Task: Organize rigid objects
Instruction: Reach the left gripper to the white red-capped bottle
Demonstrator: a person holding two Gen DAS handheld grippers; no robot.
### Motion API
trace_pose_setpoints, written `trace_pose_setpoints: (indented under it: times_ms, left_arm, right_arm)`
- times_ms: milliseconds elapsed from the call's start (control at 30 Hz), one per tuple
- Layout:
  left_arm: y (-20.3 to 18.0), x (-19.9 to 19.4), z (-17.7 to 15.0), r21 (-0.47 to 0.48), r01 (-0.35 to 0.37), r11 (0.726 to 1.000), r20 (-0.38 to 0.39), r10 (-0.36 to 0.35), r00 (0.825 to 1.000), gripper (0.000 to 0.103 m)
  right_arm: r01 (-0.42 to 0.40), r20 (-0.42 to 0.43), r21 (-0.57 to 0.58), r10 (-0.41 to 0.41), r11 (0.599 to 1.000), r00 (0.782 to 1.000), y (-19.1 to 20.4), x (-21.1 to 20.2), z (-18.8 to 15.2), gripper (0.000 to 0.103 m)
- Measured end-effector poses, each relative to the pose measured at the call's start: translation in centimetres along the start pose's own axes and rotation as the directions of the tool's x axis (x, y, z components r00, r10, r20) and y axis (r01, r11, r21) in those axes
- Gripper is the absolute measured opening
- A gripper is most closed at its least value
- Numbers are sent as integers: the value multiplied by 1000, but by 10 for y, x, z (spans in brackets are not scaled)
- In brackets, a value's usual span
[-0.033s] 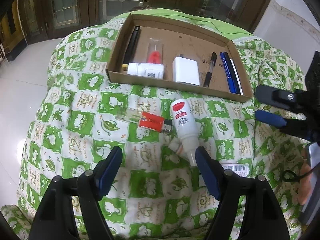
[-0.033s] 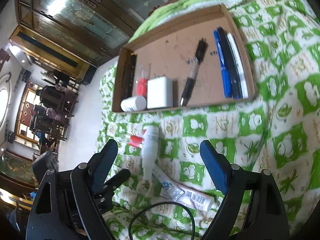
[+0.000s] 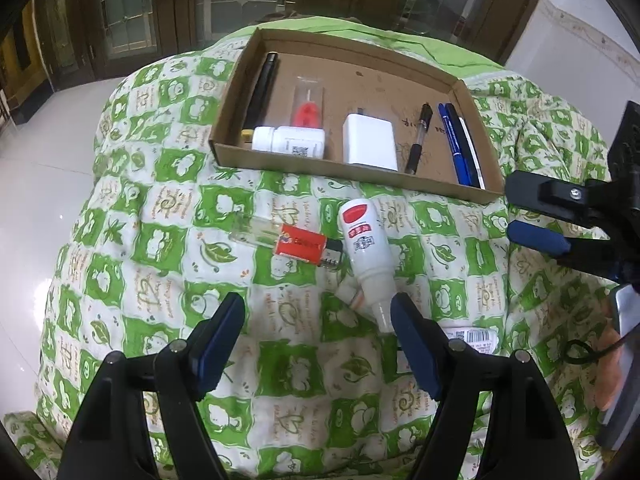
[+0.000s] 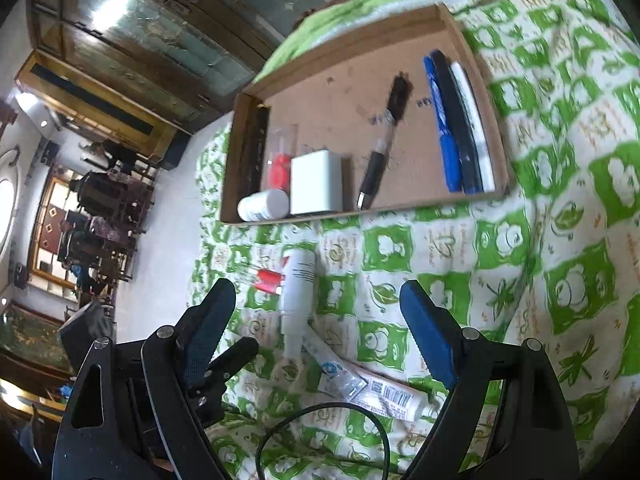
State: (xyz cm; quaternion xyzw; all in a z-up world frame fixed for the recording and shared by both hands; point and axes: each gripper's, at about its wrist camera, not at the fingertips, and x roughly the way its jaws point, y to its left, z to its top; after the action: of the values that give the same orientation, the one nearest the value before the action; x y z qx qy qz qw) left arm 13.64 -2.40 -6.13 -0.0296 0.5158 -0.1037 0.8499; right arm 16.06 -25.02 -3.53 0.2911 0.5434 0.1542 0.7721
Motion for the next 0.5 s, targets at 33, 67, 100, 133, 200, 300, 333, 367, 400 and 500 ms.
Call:
trace_pose_setpoints:
  times_ms: [33, 67, 100, 133, 200, 300, 333, 367, 400, 500]
  left_arm:
    - [-3, 2, 3, 10, -5, 1000, -5, 5, 1000, 76]
    - [-5, 3, 5, 14, -5, 1000, -7, 5, 1000, 76]
    - [-7, 5, 9, 17, -4, 1000, -9, 4, 1000, 76]
    - [-9, 7, 12, 19, -1, 1000, -9, 1, 1000, 76]
    - [-16, 12, 21, 32, -9, 999, -9, 9, 1000, 76]
    - [-27, 20, 30, 54, -31, 998, -8, 32, 999, 76]
    - [-31, 25, 34, 61, -43, 997, -15, 44, 999, 75]
    - [-33, 29, 35, 66, -48, 997, -22, 49, 999, 75]
    - [-36, 33, 37, 71, -52, 996, -31, 54, 998, 75]
    - [-40, 47, 39, 84, -59, 995, -68, 65, 996, 58]
  right_arm:
    - [2, -2, 15, -2, 1000, 1000, -1, 2, 0, 85]
    - [2, -2, 31, -2, 1000, 1000, -4, 3, 0, 85]
    - [5, -2, 37, -4, 999, 1000, -6, 3, 1, 85]
    - [9, 0, 42, -9, 999, 1000, -7, 3, 2, 85]
    - [15, 11, 58, -15, 998, 1000, -12, 1, 3, 85]
    - [15, 27, 95, -18, 995, 999, -21, -1, 6, 85]
    - [16, 29, 102, -19, 995, 999, -23, -2, 6, 85]
    - [18, 31, 114, -22, 993, 999, -26, -2, 7, 85]
    - [20, 33, 121, -24, 992, 999, -27, -1, 8, 85]
    - [30, 38, 120, -35, 992, 999, -29, -4, 8, 85]
